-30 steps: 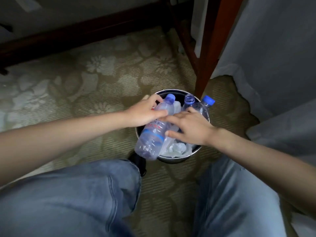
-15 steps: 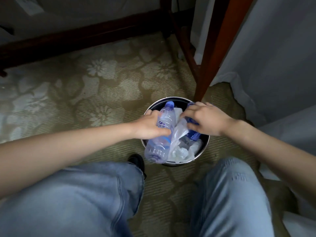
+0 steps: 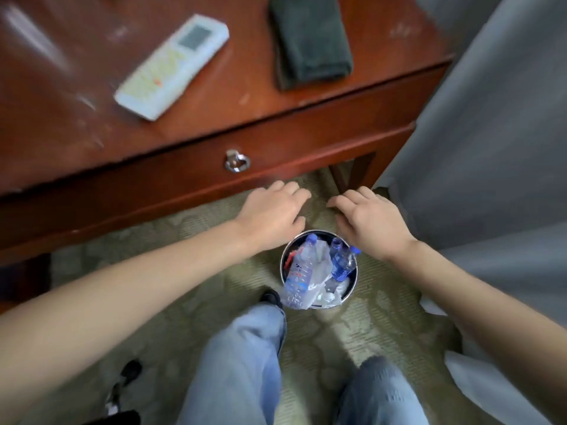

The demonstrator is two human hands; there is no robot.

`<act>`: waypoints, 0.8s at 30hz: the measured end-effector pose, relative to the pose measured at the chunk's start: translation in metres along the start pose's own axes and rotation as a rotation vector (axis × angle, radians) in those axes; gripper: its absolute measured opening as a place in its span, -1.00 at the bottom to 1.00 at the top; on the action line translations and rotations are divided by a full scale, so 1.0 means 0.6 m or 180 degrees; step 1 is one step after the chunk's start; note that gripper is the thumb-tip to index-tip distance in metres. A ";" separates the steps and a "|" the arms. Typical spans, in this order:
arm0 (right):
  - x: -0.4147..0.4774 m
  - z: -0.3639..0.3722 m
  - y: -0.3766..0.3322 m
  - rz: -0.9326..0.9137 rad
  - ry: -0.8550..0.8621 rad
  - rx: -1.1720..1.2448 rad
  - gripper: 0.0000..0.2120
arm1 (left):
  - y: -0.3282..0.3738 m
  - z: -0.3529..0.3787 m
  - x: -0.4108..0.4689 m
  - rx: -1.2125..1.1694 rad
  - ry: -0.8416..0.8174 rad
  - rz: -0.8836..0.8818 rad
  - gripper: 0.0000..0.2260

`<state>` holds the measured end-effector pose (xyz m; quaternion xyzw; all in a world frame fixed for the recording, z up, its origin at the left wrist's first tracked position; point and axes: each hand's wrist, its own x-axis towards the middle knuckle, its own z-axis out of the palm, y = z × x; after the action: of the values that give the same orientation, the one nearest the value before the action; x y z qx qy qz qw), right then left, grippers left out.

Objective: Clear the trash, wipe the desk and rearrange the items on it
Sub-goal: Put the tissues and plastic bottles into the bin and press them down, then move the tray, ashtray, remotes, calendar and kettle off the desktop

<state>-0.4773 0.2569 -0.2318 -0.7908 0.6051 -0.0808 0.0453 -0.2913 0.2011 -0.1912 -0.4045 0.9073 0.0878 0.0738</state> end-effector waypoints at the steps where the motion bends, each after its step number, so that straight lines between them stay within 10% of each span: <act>1: 0.013 -0.034 -0.008 0.0082 0.0104 0.0016 -0.72 | -0.003 -0.035 -0.002 0.0046 0.0082 0.0010 -0.59; 12: 0.218 -0.253 -0.058 0.0452 0.0819 -0.0121 -0.73 | -0.146 -0.285 0.065 0.0189 0.0889 0.0079 -0.54; 24: 0.456 -0.234 -0.130 0.0680 0.0255 0.0401 -0.61 | -0.328 -0.303 0.052 -0.0413 -0.0623 -0.1072 -0.07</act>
<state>-0.3590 0.0172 -0.0603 -0.7136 0.6809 -0.1448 0.0791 -0.1764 0.0097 -0.0401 -0.5439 0.8078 0.1714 0.1491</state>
